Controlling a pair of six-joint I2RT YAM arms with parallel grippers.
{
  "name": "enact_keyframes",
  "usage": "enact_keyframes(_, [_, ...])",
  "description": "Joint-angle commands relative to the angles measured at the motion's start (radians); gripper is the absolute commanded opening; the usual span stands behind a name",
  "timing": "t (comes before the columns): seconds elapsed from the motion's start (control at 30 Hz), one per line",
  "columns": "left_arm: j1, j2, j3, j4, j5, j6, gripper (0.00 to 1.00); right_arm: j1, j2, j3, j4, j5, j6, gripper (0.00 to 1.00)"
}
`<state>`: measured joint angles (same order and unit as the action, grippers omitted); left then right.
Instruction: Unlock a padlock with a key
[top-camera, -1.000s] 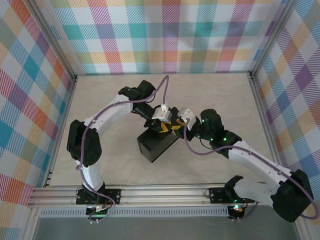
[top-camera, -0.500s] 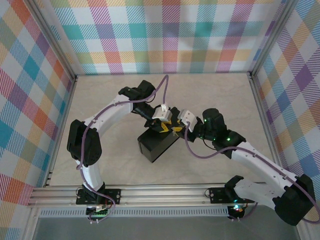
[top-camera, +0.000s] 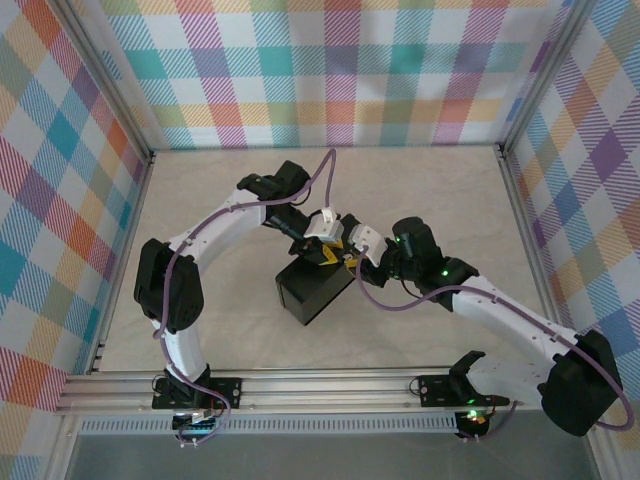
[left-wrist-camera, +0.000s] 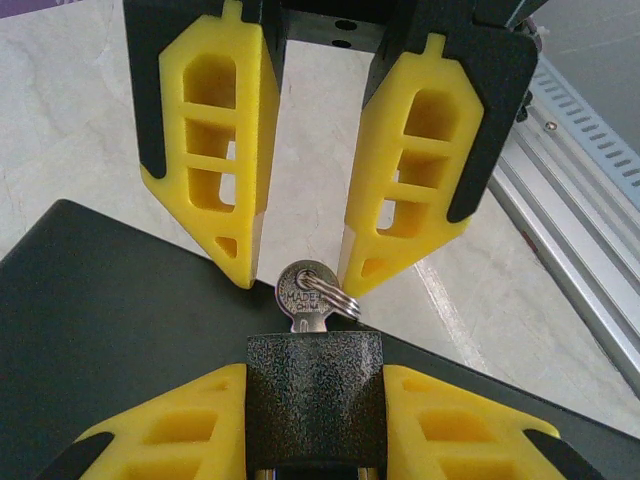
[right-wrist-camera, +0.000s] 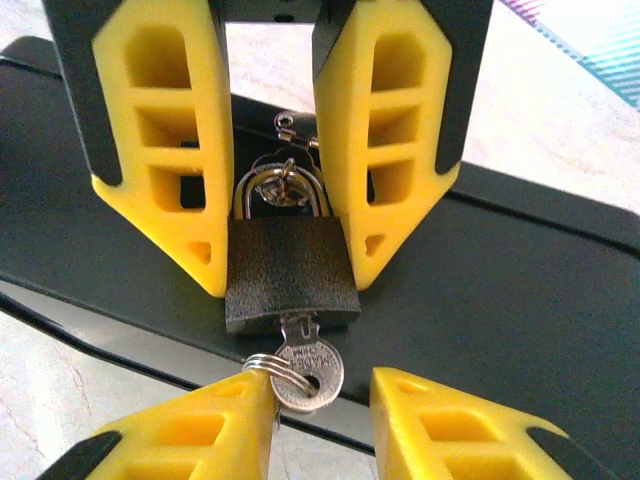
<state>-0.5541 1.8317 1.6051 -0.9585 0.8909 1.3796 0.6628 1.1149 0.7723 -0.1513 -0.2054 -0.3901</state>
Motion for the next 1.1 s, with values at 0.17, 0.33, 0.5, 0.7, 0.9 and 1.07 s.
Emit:
enact_keyframes(0.17, [-0.001,0.050,-0.008,-0.059,0.010,0.028,0.22,0.010,-0.023,0.034,0.053,-0.025,-0.018,0.31])
enact_keyframes(0.33, [-0.001,0.046,-0.010,-0.063,0.010,0.029,0.22,0.011,0.012,0.055,0.009,-0.053,-0.041,0.29])
enact_keyframes(0.5, [0.002,0.057,0.003,-0.075,0.014,0.032,0.21,0.010,-0.018,0.057,-0.037,-0.052,-0.063,0.32])
enact_keyframes(0.7, [0.003,0.072,0.024,-0.102,0.042,0.034,0.22,-0.035,-0.047,0.135,-0.265,-0.058,-0.160,0.35])
enact_keyframes(0.9, [0.005,0.081,0.056,-0.135,0.033,0.040,0.21,-0.042,0.049,0.166,-0.324,-0.085,-0.231,0.34])
enact_keyframes(1.07, [0.006,0.080,0.070,-0.158,0.025,0.044,0.21,-0.042,0.038,0.129,-0.269,-0.076,-0.267,0.33])
